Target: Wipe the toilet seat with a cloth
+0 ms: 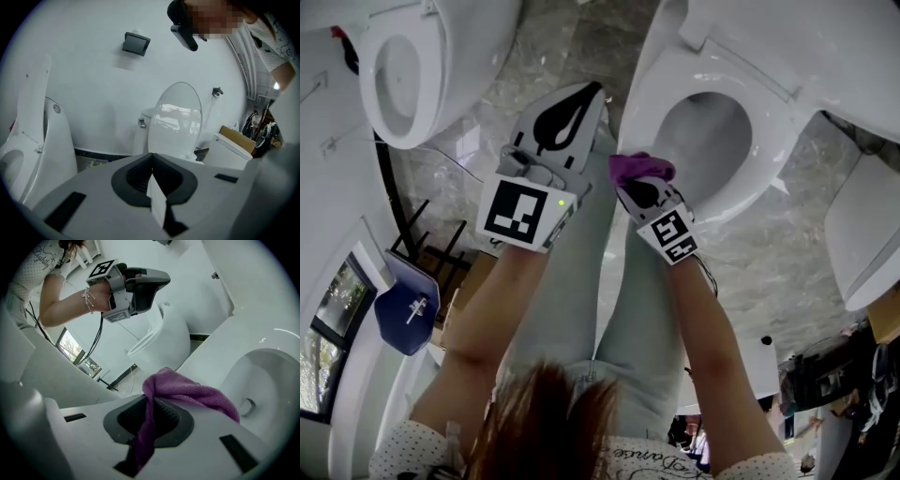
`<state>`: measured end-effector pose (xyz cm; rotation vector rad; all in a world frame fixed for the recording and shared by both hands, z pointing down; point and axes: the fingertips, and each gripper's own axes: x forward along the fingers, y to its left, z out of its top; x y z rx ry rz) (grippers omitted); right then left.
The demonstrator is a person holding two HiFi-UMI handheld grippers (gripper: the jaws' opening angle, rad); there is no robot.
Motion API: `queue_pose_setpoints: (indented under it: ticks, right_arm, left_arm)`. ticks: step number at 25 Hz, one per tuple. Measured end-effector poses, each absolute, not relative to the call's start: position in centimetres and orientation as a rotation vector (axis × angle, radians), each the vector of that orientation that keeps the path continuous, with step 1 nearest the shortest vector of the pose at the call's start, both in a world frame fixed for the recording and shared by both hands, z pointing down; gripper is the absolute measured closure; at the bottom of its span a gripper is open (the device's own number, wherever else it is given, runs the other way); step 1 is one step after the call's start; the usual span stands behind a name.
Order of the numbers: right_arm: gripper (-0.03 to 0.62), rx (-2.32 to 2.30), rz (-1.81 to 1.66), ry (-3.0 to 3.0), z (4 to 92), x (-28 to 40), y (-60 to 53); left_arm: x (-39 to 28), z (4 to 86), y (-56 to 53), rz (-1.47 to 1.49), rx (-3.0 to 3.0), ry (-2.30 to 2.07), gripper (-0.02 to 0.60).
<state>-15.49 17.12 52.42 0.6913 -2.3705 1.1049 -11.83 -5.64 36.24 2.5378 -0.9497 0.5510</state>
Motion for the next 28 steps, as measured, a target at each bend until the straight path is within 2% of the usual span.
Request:
queue_pose_setpoints:
  ticks: [28]
  right_arm:
    - [0.546, 0.893, 1.129, -2.382, 51.9, -14.4, 10.8]
  left_arm:
    - [-10.1, 35.6, -8.0, 0.583, 2.563, -0.89, 0.578]
